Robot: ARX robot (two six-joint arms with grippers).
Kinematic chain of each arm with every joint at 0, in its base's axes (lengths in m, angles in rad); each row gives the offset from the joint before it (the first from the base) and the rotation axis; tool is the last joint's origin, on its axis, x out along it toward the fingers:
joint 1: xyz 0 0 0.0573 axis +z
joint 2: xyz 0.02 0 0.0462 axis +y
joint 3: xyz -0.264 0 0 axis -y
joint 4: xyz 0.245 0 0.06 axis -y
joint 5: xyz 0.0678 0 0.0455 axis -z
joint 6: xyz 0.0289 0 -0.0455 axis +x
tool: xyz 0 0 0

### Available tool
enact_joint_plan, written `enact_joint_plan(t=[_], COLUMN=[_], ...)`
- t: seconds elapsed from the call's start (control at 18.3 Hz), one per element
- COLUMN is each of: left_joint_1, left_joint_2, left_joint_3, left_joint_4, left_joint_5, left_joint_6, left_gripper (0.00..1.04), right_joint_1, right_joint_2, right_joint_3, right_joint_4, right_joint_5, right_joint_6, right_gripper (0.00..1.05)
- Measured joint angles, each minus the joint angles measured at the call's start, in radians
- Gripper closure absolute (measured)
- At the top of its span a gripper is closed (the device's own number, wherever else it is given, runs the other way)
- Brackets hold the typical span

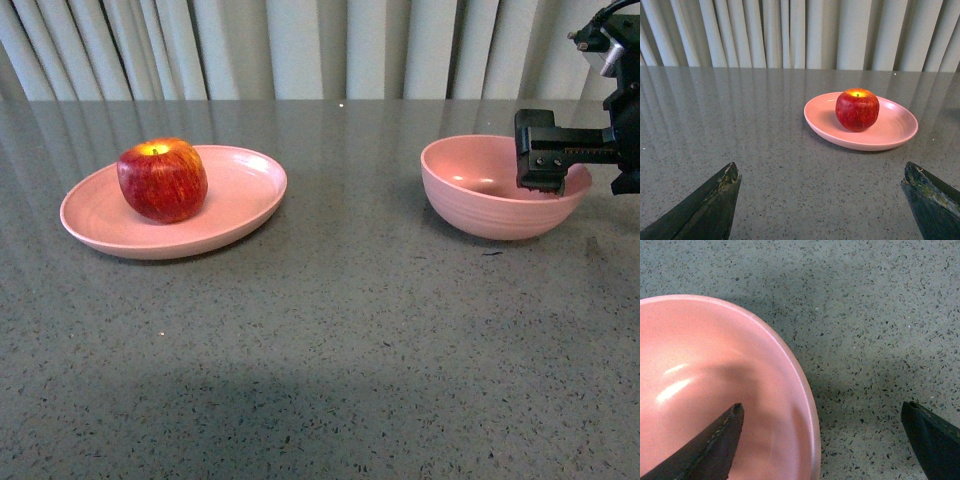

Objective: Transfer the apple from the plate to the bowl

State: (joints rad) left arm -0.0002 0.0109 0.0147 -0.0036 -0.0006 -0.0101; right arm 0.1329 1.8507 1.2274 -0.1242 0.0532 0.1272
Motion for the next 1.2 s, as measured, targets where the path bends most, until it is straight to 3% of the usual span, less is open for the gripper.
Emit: enact_joint_plan(t=[0.44, 0.55, 1.2], left_joint_1=[0.000, 0.000, 0.000], left_joint_2=[0.000, 0.000, 0.000], left_joint_3=[0.000, 0.000, 0.000], left_joint_4=[0.000, 0.000, 0.000], left_joint_5=[0.000, 0.000, 0.000], left_joint_6=[0.000, 0.000, 0.000], left_gripper=[0.07, 0.07, 0.07], right_joint_1=[0.006, 0.006, 0.033], right_joint_2=[0.000, -0.016, -0.113], right_joint_3=[-0.004, -0.003, 0.051], right_joint_4=[-0.001, 0.002, -0.079], right_joint_5=[0.003, -0.009, -0.104], right_joint_6=[0.001, 0.012, 0.033], right_gripper=[0.86, 1.01, 1.02])
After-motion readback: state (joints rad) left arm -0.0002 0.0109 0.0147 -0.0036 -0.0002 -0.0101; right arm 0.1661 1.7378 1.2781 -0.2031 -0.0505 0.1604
